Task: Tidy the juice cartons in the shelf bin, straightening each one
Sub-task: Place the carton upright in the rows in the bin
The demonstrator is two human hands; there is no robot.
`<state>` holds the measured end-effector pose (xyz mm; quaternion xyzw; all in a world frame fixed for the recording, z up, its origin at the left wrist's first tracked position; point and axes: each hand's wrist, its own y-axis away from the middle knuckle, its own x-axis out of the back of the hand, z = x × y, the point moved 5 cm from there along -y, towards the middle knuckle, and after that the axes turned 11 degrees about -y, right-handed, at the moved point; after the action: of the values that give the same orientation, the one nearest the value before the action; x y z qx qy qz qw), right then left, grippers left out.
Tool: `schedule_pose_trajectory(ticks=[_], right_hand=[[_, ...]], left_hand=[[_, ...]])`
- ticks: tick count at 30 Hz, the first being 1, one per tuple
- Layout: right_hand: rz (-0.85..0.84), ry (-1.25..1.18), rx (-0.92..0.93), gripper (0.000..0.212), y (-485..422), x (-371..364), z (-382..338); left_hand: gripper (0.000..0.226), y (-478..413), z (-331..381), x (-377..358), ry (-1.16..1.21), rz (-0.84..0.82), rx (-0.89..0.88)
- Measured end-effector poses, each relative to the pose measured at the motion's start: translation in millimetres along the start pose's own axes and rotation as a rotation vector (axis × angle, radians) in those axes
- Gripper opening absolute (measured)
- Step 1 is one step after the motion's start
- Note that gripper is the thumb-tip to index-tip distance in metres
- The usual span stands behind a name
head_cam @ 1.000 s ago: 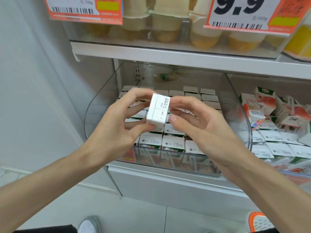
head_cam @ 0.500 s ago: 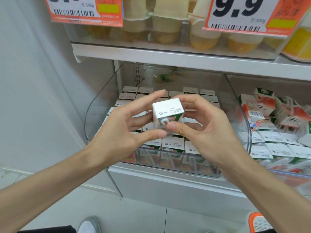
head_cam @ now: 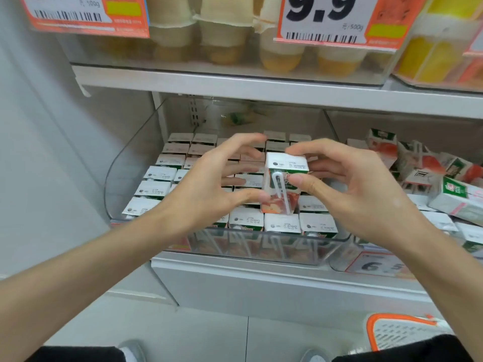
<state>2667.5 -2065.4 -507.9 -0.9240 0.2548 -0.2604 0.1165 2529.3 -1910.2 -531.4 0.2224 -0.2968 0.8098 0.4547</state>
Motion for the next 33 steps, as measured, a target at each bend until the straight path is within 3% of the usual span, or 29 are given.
schedule_pose_trajectory(ticks=[5, 10, 14, 19, 22, 29, 33], right_hand=[[0.025, 0.144, -0.026, 0.034, 5, 4, 8], [-0.058, 0.402, -0.035, 0.033, 0, -6, 5], [-0.25, 0.773, -0.062, 0.041, -2, -20, 7], [-0.335, 0.908, -0.071, 0.028, -6, -26, 10], [-0.342, 0.917, -0.086, 0.031, -8, -25, 10], [-0.311, 0.595, -0.126, 0.042, -22, -47, 16], [-0.361, 0.579, -0.155, 0.041, -35, -51, 20]], left_hand=[[0.03, -11, -26, 3, -0.531, -0.165, 0.037], [0.031, -19, -23, 6, -0.666, -0.279, 0.024], [0.039, -25, -19, 5, -0.764, -0.343, 0.021], [0.041, -31, -23, 4, -0.709, -0.382, 0.027], [0.038, -31, -27, 5, -0.667, -0.374, 0.016], [0.024, -35, -28, 4, -0.509, -0.357, 0.048], [0.023, -36, -34, 4, -0.416, -0.346, 0.077]])
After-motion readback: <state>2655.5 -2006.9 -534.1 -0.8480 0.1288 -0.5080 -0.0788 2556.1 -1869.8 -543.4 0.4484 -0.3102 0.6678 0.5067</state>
